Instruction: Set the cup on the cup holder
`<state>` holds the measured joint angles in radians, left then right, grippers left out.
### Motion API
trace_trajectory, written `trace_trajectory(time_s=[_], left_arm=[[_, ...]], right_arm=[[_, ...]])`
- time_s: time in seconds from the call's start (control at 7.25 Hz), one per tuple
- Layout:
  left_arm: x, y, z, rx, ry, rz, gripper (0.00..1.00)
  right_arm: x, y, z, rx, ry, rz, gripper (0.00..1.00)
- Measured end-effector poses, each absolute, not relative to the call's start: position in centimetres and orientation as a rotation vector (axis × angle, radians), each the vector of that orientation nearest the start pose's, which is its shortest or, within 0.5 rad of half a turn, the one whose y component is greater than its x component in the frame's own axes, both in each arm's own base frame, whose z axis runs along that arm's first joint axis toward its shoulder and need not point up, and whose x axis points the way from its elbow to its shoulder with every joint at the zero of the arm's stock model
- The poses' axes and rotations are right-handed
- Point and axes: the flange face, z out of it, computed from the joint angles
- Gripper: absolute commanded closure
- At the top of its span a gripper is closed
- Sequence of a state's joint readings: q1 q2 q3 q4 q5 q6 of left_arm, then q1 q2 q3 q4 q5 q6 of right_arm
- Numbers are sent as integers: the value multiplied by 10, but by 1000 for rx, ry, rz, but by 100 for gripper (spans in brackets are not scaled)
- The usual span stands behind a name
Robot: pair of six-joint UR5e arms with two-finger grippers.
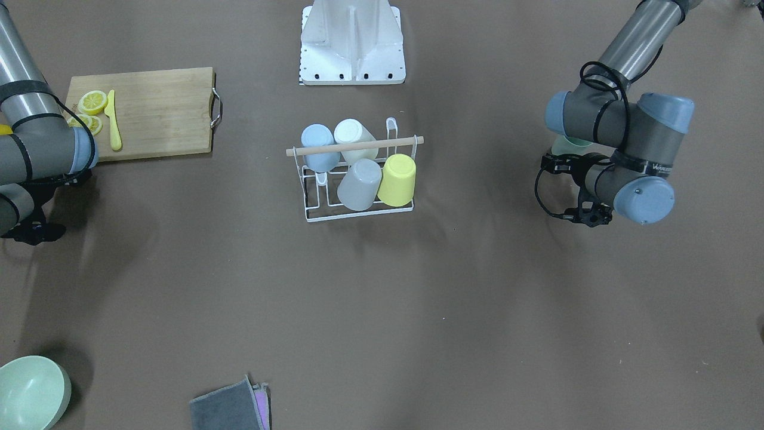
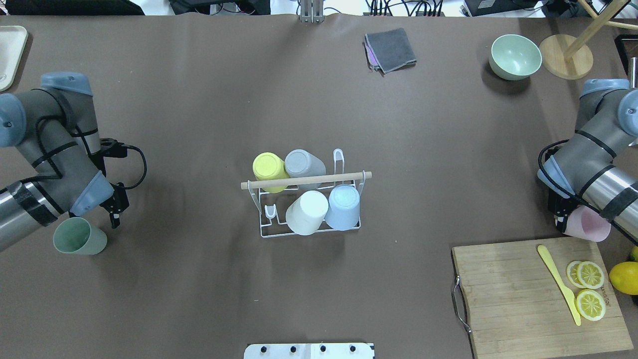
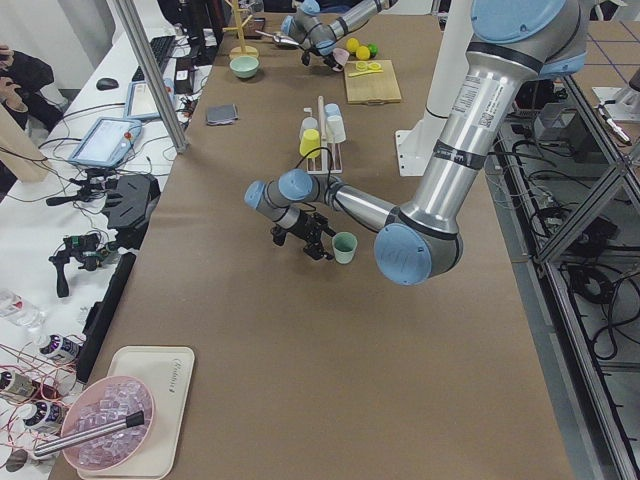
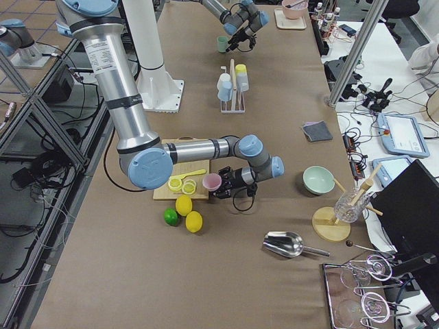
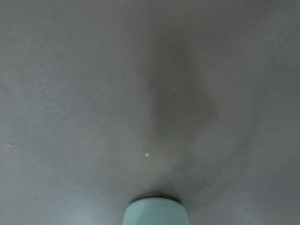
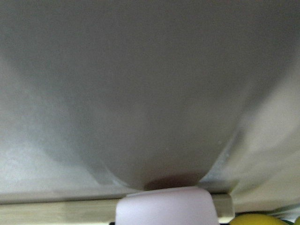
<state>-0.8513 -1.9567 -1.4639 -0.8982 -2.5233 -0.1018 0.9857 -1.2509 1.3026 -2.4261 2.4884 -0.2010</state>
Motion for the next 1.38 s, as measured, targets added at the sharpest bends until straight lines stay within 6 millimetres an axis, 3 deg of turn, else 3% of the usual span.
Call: trace_trajectory(time_s=[0.28, 0.69, 1.38], left_arm=[[362, -479, 551, -741, 724, 371, 2], [374, -461, 557, -799, 736, 365, 2], [372, -454, 554, -821, 733, 354, 2]], right_arm=[[-255, -493, 658, -890, -712, -323, 58], [-240, -510, 647, -855, -738, -301, 58], [-218, -568, 593, -628, -953, -363, 58]])
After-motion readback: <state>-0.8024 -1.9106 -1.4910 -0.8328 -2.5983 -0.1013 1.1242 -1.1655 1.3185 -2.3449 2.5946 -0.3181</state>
